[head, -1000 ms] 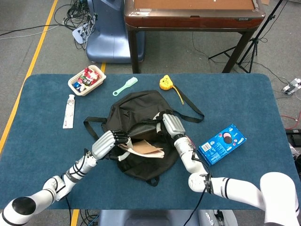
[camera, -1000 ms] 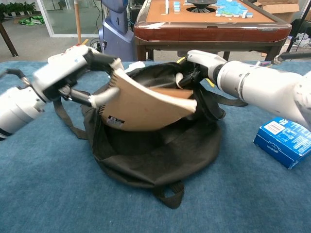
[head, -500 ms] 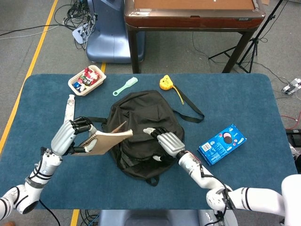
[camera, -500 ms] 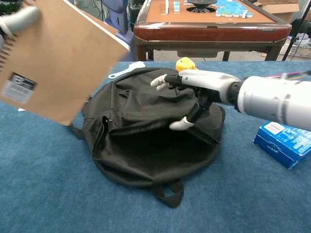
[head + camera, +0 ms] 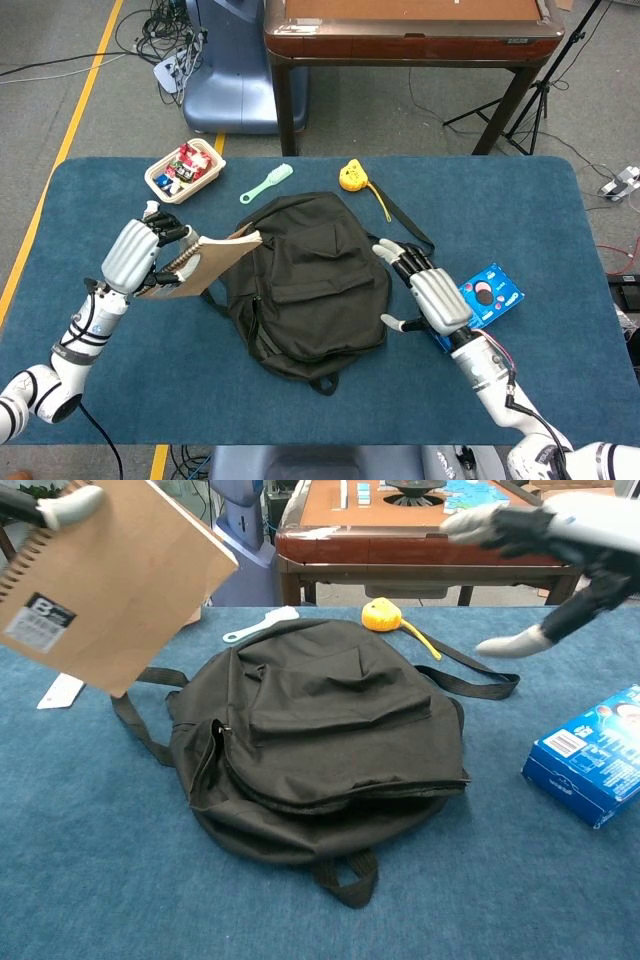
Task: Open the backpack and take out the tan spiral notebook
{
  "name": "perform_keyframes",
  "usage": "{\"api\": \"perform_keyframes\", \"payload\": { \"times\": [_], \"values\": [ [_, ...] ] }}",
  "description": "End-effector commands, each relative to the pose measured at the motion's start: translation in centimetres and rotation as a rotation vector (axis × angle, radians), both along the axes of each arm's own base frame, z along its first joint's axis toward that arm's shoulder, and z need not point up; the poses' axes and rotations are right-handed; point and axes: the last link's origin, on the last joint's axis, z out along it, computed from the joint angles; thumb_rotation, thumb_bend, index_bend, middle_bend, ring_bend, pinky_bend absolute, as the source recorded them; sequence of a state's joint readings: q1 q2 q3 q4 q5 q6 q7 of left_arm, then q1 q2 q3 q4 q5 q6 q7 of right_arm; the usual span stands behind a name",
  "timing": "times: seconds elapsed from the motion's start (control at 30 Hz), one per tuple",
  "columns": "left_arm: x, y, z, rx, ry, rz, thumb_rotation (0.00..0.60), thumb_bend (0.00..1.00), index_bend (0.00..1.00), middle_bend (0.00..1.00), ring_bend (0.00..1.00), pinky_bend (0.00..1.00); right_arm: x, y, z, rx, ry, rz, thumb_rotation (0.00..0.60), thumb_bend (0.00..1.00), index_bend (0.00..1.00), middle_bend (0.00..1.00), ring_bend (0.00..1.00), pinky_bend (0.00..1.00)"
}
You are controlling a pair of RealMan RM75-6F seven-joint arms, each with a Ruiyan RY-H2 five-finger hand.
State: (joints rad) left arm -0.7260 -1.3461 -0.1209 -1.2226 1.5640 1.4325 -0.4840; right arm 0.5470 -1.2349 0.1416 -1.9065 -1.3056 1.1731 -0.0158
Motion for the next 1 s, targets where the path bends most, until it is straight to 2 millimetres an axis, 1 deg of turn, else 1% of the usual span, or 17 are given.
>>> {"api": "perform_keyframes", "payload": {
  "times": [0.03,0.13,0.2,0.3,0.43,0.5,0.53,0.57,0.63,0.67,0.7,0.73,0.8,0.83,0.93,1.0],
  "values": [
    [1.2,3.1,-1.5,0.105,0.132,0.005,0.600,0.46,0.65,0.70,0.52,0.40,-0.8,0.7,1.5,-0.035,-0.015,-0.019,0.600,0.18,0.00,0.03,0.00,0.04],
    [1.1,4.4,-3.0,0.134,0.194,0.036,0.600,0.46,0.64,0.70,0.51,0.40,-1.4,1.1,2.3,-0.062,-0.019,-0.032,0.600,0.18,0.00,0.03,0.00,0.04],
    [0.9,4.8,-4.4,0.124,0.209,0.062,0.600,0.46,0.64,0.69,0.51,0.40,-2.0,1.3,2.8,-0.077,-0.022,-0.047,0.600,0.18,0.00,0.03,0.00,0.04],
    [0.9,4.3,-6.5,0.098,0.215,0.074,0.600,0.46,0.62,0.69,0.51,0.40,-2.7,1.5,3.2,-0.090,-0.018,-0.069,0.600,0.18,0.00,0.03,0.00,0.04],
    [1.0,2.3,-9.4,0.007,0.223,0.088,0.599,0.46,0.59,0.67,0.51,0.40,-3.5,1.5,3.6,-0.104,-0.006,-0.088,0.600,0.18,0.00,0.03,0.00,0.04],
    [1.2,1.2,-10.5,-0.065,0.218,0.102,0.560,0.44,0.55,0.63,0.51,0.41,-3.8,1.5,3.8,-0.109,-0.001,-0.098,0.600,0.18,0.00,0.04,0.00,0.04],
    [1.3,0.6,-10.9,-0.106,0.224,0.108,0.495,0.41,0.49,0.59,0.50,0.41,-3.9,1.4,3.8,-0.111,0.001,-0.102,0.600,0.18,0.00,0.04,0.00,0.04],
    [1.3,-0.1,-11.3,-0.159,0.233,0.121,0.434,0.38,0.41,0.53,0.48,0.42,-4.1,1.4,3.9,-0.114,0.006,-0.108,0.600,0.18,0.00,0.04,0.00,0.04],
    [1.8,-1.2,-11.5,-0.231,0.234,0.139,0.364,0.31,0.24,0.40,0.42,0.42,-4.4,1.5,4.1,-0.122,0.015,-0.117,0.600,0.18,0.00,0.04,0.00,0.04],
    [2.2,-1.7,-11.3,-0.251,0.226,0.143,0.352,0.28,0.17,0.35,0.40,0.42,-4.5,1.5,4.2,-0.126,0.018,-0.122,0.600,0.18,0.00,0.04,0.00,0.04],
    [2.5,-2.0,-11.1,-0.265,0.214,0.144,0.336,0.26,0.13,0.32,0.39,0.42,-4.6,1.6,4.2,-0.129,0.021,-0.127,0.600,0.18,0.00,0.04,0.00,0.04],
    [2.9,-2.5,-10.7,-0.276,0.196,0.145,0.310,0.24,0.11,0.30,0.38,0.42,-4.8,1.6,4.4,-0.133,0.026,-0.135,0.600,0.18,0.00,0.04,0.00,0.04],
    [3.1,-2.9,-10.1,-0.284,0.182,0.151,0.267,0.23,0.10,0.28,0.36,0.42,-5.1,1.6,4.6,-0.138,0.037,-0.146,0.600,0.18,0.00,0.04,0.00,0.04],
    [3.2,-3.1,-9.7,-0.285,0.170,0.157,0.261,0.23,0.10,0.28,0.35,0.42,-5.4,1.7,4.8,-0.144,0.045,-0.155,0.600,0.18,0.00,0.04,0.00,0.04],
    [2.6,-3.6,-8.1,-0.253,0.164,0.180,0.259,0.22,0.10,0.27,0.34,0.42,-6.0,1.8,5.3,-0.155,0.062,-0.179,0.600,0.18,0.00,0.04,0.00,0.04],
    [1.5,-3.9,-7.0,-0.225,0.165,0.215,0.302,0.22,0.10,0.27,0.34,0.42,-6.6,2.0,5.7,-0.159,0.084,-0.200,0.600,0.18,0.00,0.06,0.00,0.04]
  ]
}}
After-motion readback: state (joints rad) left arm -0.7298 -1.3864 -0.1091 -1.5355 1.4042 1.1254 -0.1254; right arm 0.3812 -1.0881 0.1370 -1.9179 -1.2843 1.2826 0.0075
